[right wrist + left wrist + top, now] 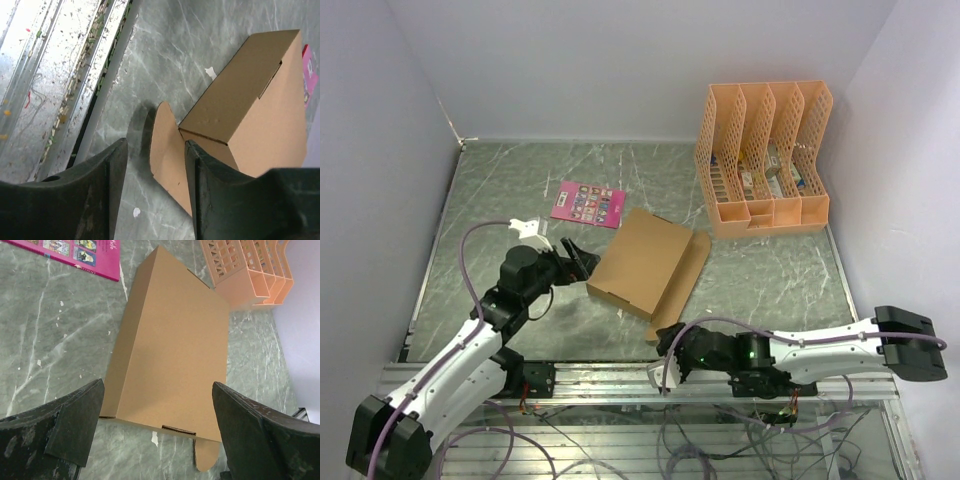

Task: Fold the paper box

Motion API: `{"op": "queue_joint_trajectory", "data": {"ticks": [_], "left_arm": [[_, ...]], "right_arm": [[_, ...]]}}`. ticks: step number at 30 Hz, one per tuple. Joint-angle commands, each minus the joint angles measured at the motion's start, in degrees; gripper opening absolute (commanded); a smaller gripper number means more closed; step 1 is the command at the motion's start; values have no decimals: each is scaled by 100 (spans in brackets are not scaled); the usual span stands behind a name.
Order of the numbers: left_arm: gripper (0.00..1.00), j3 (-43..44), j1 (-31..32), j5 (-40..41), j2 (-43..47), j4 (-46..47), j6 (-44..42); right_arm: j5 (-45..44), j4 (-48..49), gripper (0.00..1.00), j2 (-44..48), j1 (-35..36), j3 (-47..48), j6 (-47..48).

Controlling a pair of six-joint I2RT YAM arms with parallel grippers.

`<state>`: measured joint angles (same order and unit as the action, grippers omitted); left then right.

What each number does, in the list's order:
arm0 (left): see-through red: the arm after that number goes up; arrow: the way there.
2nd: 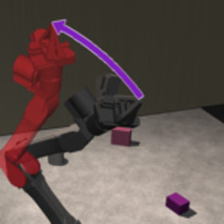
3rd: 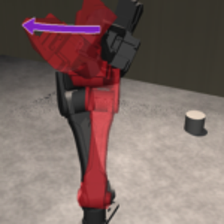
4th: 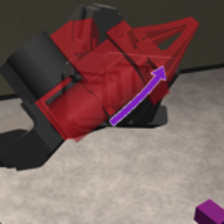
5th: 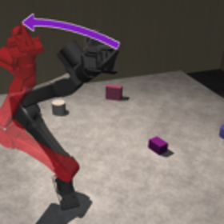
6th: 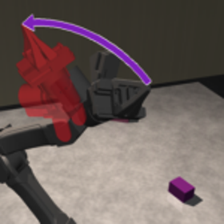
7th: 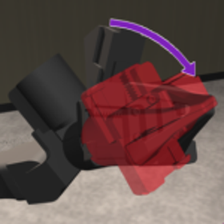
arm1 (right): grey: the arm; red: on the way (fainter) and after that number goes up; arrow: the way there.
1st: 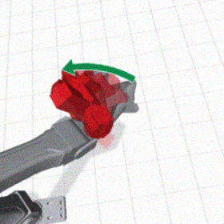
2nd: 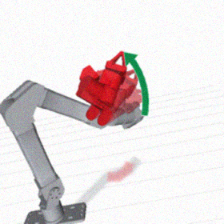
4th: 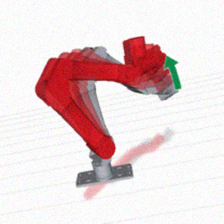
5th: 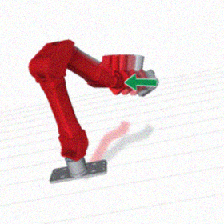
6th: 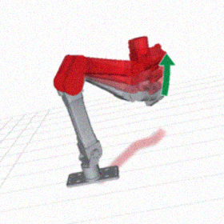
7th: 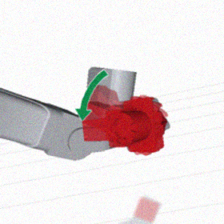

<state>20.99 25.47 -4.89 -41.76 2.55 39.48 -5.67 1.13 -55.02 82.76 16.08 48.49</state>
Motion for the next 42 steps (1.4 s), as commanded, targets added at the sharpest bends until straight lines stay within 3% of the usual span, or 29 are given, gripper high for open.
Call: {"op": "queue_joint_trajectory", "data": {"ticks": [1,5,16,25,30,32,37,40,42], "left_arm": [[100,-119,-7,-67,-65,442,-25],[100,-249,-7,-101,-125,589,-27],[100,-284,-1,-322,-718,1022,-94],[97,-367,1,-545,-1133,1411,-61],[97,-422,-6,-472,-997,1256,-171],[97,-444,1,-473,-1024,1219,-207],[97,-498,-5,-469,-1159,1300,-249],[97,-487,1,-491,-1303,1478,-203],[96,-461,1,-507,-1438,1612,-177]], "right_arm": [[-892,1525,45,-344,280,-358,-315],[-1104,2054,34,-840,330,-477,-566],[-1147,3147,30,-1370,390,-942,-377],[-1309,3694,24,-2170,371,-718,-450],[-1452,3926,11,-2603,343,-555,-508],[-1526,3874,0,-2561,337,-543,-537],[-1641,2908,0,-1733,339,-474,-932],[-1374,2010,0,-936,342,-442,-1355],[-1103,1912,0,-610,335,-456,-1389]]}}
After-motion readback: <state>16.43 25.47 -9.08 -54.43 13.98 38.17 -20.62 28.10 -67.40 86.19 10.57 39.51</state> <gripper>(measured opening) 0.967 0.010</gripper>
